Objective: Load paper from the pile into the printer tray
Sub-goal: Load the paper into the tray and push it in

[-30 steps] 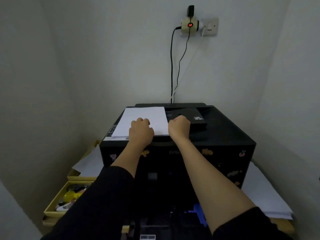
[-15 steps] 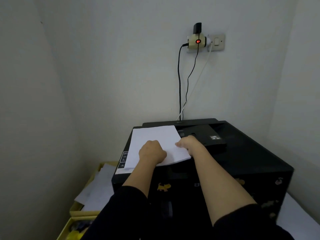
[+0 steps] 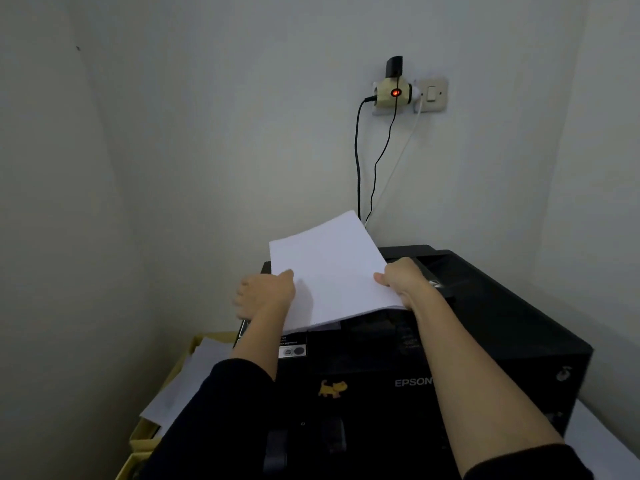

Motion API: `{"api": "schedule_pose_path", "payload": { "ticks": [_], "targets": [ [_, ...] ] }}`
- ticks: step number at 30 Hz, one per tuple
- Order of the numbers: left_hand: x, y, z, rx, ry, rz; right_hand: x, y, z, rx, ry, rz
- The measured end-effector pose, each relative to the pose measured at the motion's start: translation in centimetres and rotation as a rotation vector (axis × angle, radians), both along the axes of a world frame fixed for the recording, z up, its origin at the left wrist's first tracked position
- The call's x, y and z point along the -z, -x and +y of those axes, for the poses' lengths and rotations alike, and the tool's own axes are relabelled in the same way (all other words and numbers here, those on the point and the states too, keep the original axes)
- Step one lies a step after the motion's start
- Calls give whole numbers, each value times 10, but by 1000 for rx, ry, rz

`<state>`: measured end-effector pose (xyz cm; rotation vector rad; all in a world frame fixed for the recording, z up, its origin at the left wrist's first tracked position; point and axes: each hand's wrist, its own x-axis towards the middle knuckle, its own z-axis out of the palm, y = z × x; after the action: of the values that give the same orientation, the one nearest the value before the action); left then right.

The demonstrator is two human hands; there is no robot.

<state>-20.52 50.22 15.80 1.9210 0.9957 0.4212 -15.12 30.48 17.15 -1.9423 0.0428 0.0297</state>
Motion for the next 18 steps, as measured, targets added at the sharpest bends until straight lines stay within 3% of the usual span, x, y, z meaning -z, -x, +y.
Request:
{"api": "schedule_pose_path", "payload": {
  "ticks": [2, 3, 5, 11, 18],
  "targets": [
    [8, -17, 14, 186, 306, -99, -3, 0, -6, -11, -33, 6],
    [12, -24, 18, 252, 358, -92, -4, 1, -6, -11, -33, -3],
    [1, -11, 8, 306, 282, -111, -6, 4, -4, -5, -41, -52],
    [-26, 7, -9, 105, -112, -374, -7, 9, 20, -21, -191, -268],
    [-20, 11, -4, 129, -108, -651, 3, 18, 47, 9, -249, -351]
  ]
}}
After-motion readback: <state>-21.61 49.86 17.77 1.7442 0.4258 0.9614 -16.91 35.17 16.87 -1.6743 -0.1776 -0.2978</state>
